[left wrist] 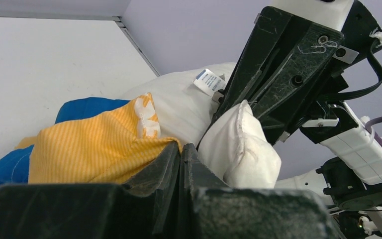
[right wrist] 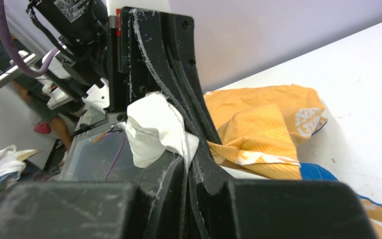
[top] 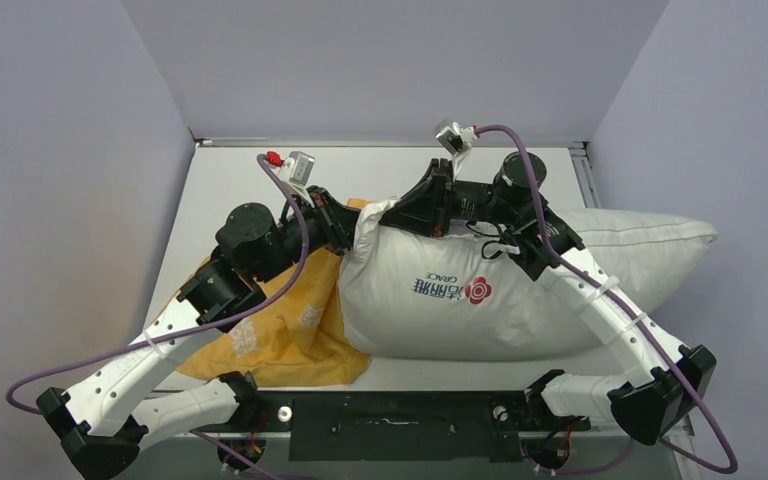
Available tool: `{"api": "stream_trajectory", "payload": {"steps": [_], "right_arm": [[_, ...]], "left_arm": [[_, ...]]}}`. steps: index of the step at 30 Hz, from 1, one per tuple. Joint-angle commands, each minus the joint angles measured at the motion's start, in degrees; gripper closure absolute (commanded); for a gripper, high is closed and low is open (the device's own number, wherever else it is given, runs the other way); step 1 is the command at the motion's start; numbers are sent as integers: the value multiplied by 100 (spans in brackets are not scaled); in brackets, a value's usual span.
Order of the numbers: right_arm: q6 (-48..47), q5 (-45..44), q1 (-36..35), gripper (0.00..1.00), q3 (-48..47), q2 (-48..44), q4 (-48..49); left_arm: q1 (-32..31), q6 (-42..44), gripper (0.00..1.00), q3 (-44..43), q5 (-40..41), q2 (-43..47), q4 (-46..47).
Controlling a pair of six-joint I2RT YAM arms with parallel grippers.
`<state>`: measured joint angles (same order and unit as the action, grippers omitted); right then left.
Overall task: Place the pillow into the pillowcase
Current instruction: Stuff the pillow into the pillowcase.
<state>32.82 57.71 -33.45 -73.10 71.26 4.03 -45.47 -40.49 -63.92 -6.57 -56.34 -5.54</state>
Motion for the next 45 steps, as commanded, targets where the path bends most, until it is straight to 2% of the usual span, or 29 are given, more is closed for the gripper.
{"api": "stream_trajectory", "payload": {"steps": [1, 8, 16, 20, 24, 29, 34, 36, 40, 45], "right_arm": [[-566, -1015, 181, 95, -194, -286, 253], [-344, -891, 250, 95, -995, -573, 682], [-984, -1396, 260, 95, -1445, -705, 540], [-1326, -1841, 269, 95, -1326, -782, 470], [-1419, -2152, 269, 95, -1091, -1008, 799], [-984, -1556, 269, 95, -835, -830, 1834], [-752, -1056, 251, 95, -229, -602, 2169], [-738, -815, 236, 95, 21, -546, 2039], [-1084, -545, 199, 95, 406, -540, 1132], [-1236, 64, 138, 95, 401, -331, -6]], "left_arm": [[-243, -359, 100, -460, -362, 499, 724], [-282, -413, 100, -570, -381, 704, 563], [-461, -741, 100, -68, -345, 1098, 361], [-462, -649, 100, -30, -132, 1294, 21], [-465, -672, 100, 122, -72, 1428, -43], [-471, -827, 100, 318, -136, 1379, 35], [-472, -921, 100, 464, -136, 1357, 252], [-472, -889, 100, 506, 10, 1412, 273], [-471, -757, 100, 621, 343, 1521, 392], [-471, -437, 100, 586, 609, 1511, 466]]}}
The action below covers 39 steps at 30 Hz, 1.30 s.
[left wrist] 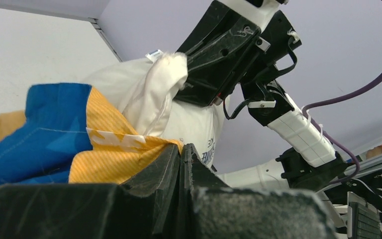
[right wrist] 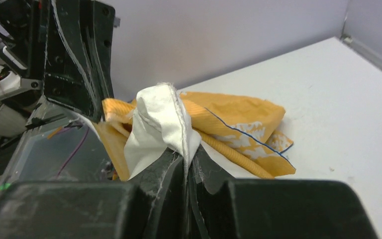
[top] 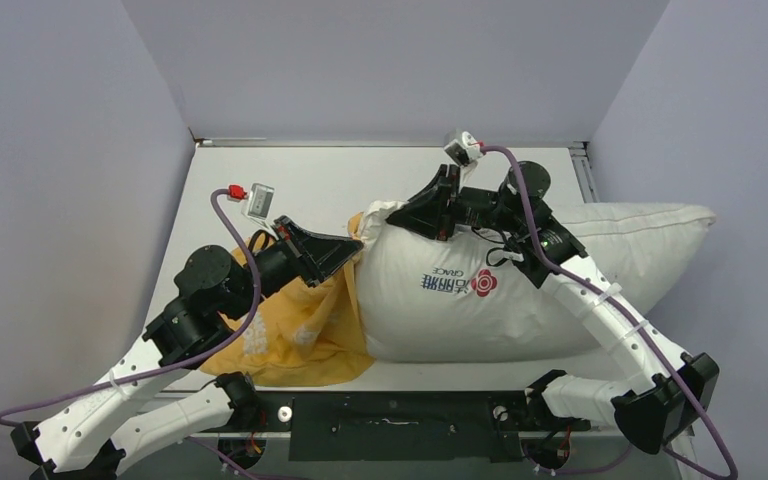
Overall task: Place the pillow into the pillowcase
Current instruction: Stuff the pillow into the pillowcase.
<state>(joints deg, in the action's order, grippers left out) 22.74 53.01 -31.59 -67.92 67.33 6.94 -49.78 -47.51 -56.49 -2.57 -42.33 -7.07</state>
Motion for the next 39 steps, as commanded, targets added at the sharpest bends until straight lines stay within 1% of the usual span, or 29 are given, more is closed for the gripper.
{"api": "stream_trajectory", "payload": {"steps": [1, 2, 4, 6, 7, 8, 11, 15, 17, 19, 20, 22, 24, 25, 26, 29, 32, 34, 36, 39], "right_arm": [[-263, 643, -99, 95, -170, 128, -492], [-346, 721, -165, 95, -248, 190, -726], [-755, 806, -347, 95, -573, 408, -1535], [-1341, 628, -645, 95, -1043, 685, -2588], [-1584, 506, -811, 95, -1187, 802, -2941], [-1754, 372, -963, 95, -1261, 904, -3174], [-1807, 238, -1320, 95, -1259, 1020, -3176], [-1548, 370, -1437, 95, -1085, 1024, -2612], [-1500, 518, -1431, 95, -1008, 915, -2370], [-1232, 738, -1417, 95, -763, 740, -1804], [-1029, 836, -1411, 95, -548, 647, -1421], [-499, 1102, -1409, 95, -119, 439, -337], [-10, 1178, -1391, 95, 270, 229, 749], [138, 1175, -1372, 95, 419, 137, 967], [267, 1112, -1351, 95, 569, 56, 1414], [679, 759, -1217, 95, 913, -175, 2236], [1148, 348, -1003, 95, 1191, -406, 3084], [1310, 53, -889, 95, 1280, -469, 3401], [1283, -334, -787, 95, 1398, -522, 3460], [1574, -879, -484, 95, 1765, -585, 3976]], "left_arm": [[-41, 343, 100, -255, 211, 36, 619], [-33, 468, 100, -370, 213, -32, 773], [-33, 678, 100, -653, 379, -204, 832], [-34, 868, 100, -970, 353, -442, 862], [-34, 920, 100, -1130, 309, -584, 888], [-35, 974, 100, -1266, 270, -729, 899], [-41, 987, 100, -1650, 35, -1144, 829], [-41, 914, 100, -1840, -164, -1486, 808], [-41, 948, 100, -1860, -108, -1483, 723], [-41, 983, 100, -1784, 38, -1384, 716], [-43, 981, 100, -1719, 142, -1323, 744], [-41, 918, 100, -1619, 170, -1262, 854], [-41, 794, 100, -1642, 20, -1327, 875], [-41, 737, 100, -1697, -137, -1390, 881], [-48, 662, 100, -1758, -329, -1468, 910], [-165, 382, 100, -1928, -754, -1686, 1169], [-528, 273, 100, -2254, -971, -1947, 1325], [-954, 370, 100, -2527, -1015, -2152, 1301], [-1316, 484, 100, -2751, -1007, -2363, 1276], [-1723, 461, 100, -2786, -865, -2478, 1393]]}}
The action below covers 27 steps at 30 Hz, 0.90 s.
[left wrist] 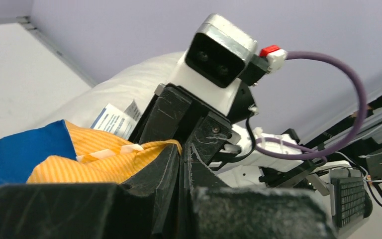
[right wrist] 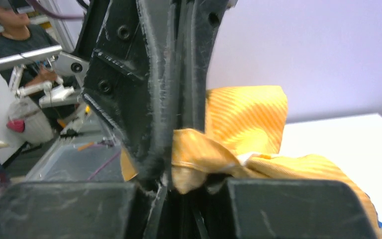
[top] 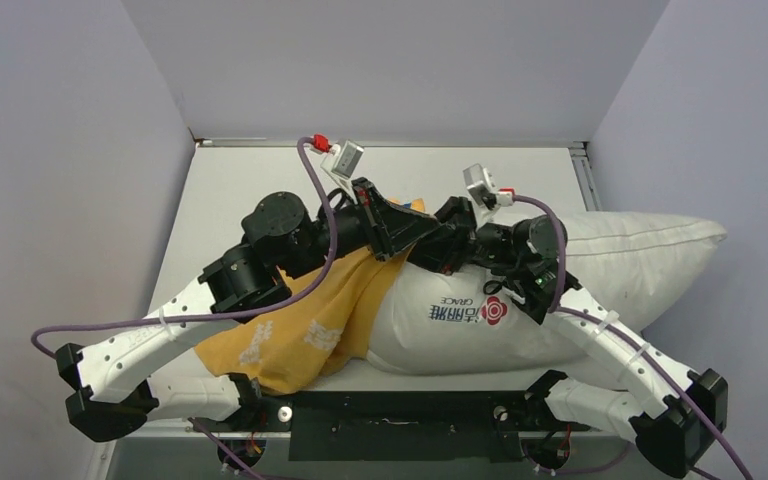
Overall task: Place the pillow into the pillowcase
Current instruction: Stuff the pillow into the pillowcase.
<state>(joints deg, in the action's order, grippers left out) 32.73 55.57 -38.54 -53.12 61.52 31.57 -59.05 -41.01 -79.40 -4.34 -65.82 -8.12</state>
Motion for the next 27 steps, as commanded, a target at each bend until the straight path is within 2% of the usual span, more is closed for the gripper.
{"api": "stream_trajectory", "payload": {"steps": [1, 4, 9, 13, 19, 22, 26, 27], "right_arm": [[792, -1274, 329, 95, 423, 25, 1820], [1476, -1372, 563, 95, 725, 282, 2773], [2514, -1222, 599, 95, 1138, 1086, 4322], [2730, -1189, 549, 95, 1414, 1462, 4720], [2912, -1209, 586, 95, 1613, 1560, 4830], [2901, -1119, 685, 95, 1551, 1373, 4549], [2609, -1080, 803, 95, 1432, 1035, 3866], [2520, -1071, 812, 95, 1397, 992, 3718]], "left_arm": [[-873, -226, 100, -426, -680, -132, 1636], [-974, -298, 100, -72, -653, -36, 1998], [-978, -256, 100, 574, -115, 159, 2204], [-977, -170, 100, 735, 32, 42, 2197], [-979, -298, 100, 673, -31, -514, 2076], [-986, -196, 100, 590, 71, -681, 1321], [-1030, 35, 100, 792, 872, -531, 220], [-1050, 84, 97, 873, 998, -464, 93]]}}
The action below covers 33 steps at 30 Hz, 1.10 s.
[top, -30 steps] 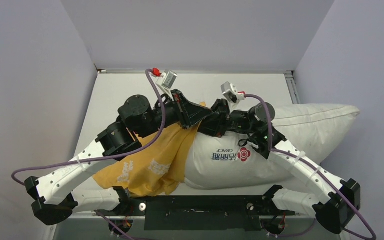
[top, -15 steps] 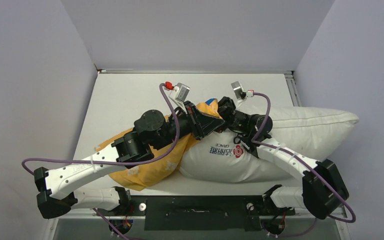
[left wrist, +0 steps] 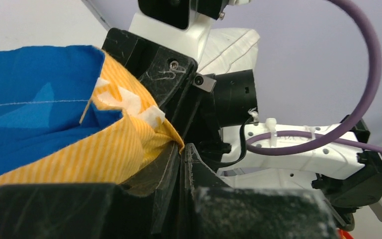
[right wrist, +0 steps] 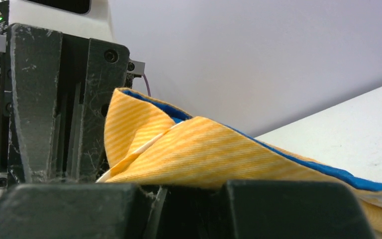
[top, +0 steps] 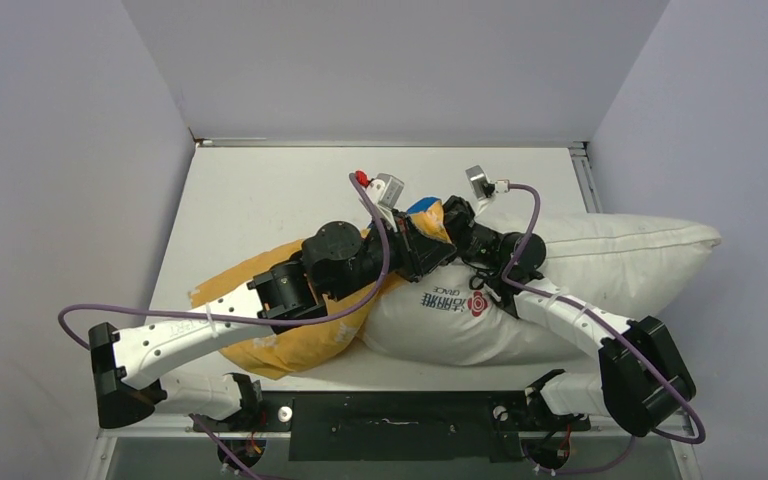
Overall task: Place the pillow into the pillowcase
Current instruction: Stuff the pillow into the pillowcase.
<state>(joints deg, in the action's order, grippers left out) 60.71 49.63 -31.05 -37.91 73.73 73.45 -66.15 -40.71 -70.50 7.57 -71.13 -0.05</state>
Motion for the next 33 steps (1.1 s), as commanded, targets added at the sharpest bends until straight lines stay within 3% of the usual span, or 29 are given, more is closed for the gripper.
{"api": "stream_trajectory", "payload": {"steps": [1, 3, 4, 6, 11, 17, 24, 31, 33], "right_arm": [[-334, -468, 71, 95, -149, -246, -573], [-320, -438, 79, 95, -164, -244, -555], [-299, -430, 81, 95, -164, -226, -529], [-249, -427, 81, 95, -128, -174, -430], [57, -414, 76, 95, 26, 51, 87], [77, -384, 74, 95, 17, 117, 160], [11, -383, 73, 95, -28, 72, -24], [5, -384, 73, 95, -11, 25, -104], [-17, -388, 73, 95, -21, -8, -190]], "left_arm": [[-352, 98, 93, 56, -117, 140, -813], [-363, 180, 80, 158, -130, 251, -963], [-371, 206, 67, 177, -177, 310, -1046], [-392, 252, 50, 143, -243, 438, -1259], [-425, 196, 30, 67, 61, 857, -2289], [-425, -10, 19, 80, 445, 1533, -3625], [-425, -237, 17, 273, 1492, 1912, -4547], [-425, 568, 23, 784, 1806, 1818, -3114], [-425, 801, 30, 860, 1924, 1670, -2704]]}}
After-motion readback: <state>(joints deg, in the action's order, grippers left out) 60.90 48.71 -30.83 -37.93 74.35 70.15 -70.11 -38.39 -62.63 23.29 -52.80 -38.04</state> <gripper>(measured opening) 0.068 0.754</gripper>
